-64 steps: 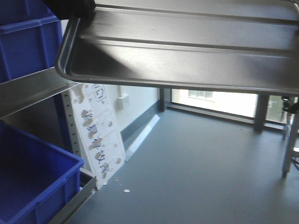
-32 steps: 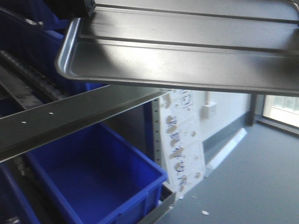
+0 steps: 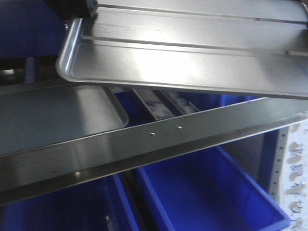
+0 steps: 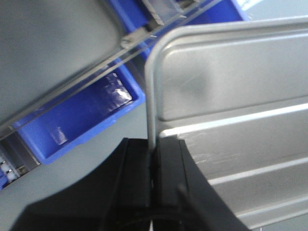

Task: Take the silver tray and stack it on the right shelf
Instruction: 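Carry the silver tray over the grey-blue tray on the shelf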

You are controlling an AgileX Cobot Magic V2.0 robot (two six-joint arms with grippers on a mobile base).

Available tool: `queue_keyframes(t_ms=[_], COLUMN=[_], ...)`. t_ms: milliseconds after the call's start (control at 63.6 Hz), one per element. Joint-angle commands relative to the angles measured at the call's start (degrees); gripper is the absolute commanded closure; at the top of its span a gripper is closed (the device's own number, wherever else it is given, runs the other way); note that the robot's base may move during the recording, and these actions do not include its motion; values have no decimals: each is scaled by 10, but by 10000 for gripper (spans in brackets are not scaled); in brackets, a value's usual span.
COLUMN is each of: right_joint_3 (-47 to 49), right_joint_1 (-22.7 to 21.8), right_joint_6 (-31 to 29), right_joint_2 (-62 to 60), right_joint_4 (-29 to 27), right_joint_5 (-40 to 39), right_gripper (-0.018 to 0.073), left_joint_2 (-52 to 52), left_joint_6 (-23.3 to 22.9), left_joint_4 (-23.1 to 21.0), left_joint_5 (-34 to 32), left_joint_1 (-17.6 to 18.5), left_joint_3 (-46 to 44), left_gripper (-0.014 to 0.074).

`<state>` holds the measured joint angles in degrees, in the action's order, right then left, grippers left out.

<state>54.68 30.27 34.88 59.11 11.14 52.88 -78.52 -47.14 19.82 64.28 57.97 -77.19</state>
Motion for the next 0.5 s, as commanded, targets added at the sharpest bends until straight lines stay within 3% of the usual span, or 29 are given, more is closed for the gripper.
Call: queue_keyframes(t_ms=[0,487], right_joint_3=[22,22], right_joint_1=[-3,-3], right_joint_6=[-8,-8], right_joint_2=[-11,-11], right_joint_4=[38,38], right_joint_5=[-21,-21], right_gripper=[505,505], left_joint_2=[20,20], left_joint_6=[8,8], left_joint_4=[27,27], left_joint_5=[15,15], left_joint_1=[3,3], left_joint_3=[-16,-16], left_gripper=[691,691])
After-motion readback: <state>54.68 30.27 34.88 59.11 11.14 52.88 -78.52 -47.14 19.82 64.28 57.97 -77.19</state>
